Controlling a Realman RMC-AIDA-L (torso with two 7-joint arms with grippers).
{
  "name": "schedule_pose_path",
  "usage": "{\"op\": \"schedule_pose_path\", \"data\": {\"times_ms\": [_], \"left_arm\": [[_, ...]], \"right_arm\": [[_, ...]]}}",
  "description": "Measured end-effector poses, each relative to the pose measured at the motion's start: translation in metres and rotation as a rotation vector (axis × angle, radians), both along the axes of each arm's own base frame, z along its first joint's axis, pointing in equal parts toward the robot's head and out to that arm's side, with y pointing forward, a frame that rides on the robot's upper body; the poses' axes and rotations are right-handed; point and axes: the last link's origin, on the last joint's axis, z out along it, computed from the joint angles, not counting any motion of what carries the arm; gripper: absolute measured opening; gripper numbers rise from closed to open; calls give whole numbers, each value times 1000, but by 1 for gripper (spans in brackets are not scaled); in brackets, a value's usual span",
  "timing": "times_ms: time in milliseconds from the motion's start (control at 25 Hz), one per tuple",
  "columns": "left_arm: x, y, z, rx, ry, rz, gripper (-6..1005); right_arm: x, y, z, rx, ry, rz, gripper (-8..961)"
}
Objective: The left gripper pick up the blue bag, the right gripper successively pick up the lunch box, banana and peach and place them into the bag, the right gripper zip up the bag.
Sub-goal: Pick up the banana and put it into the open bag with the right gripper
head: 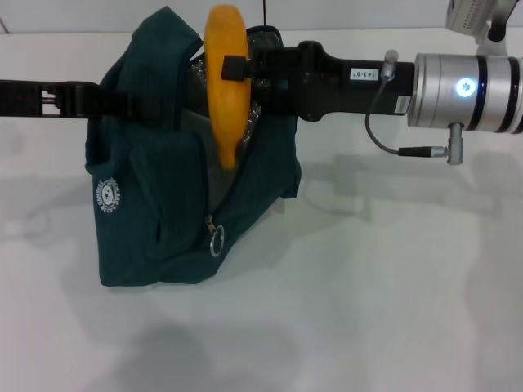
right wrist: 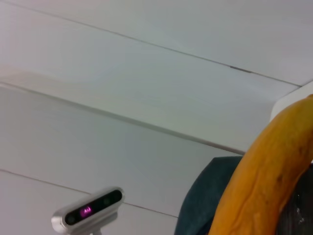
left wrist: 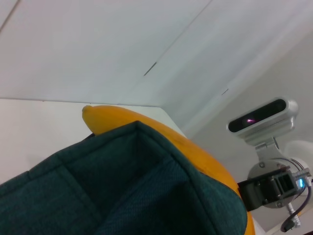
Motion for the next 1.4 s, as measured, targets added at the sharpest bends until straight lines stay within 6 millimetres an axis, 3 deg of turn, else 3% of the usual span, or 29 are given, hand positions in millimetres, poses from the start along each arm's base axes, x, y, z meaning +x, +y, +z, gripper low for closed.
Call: {"op": "schedule_pose_path", "data": {"times_ms": [680, 1400], "left_arm": [[-7, -1, 9, 22, 2, 28, 54], [-9, 0, 8, 20, -22, 46, 55]], "right_arm": [[-15, -2, 4, 60, -130, 254, 566], [-11, -2, 10, 118, -199, 324, 602]]}}
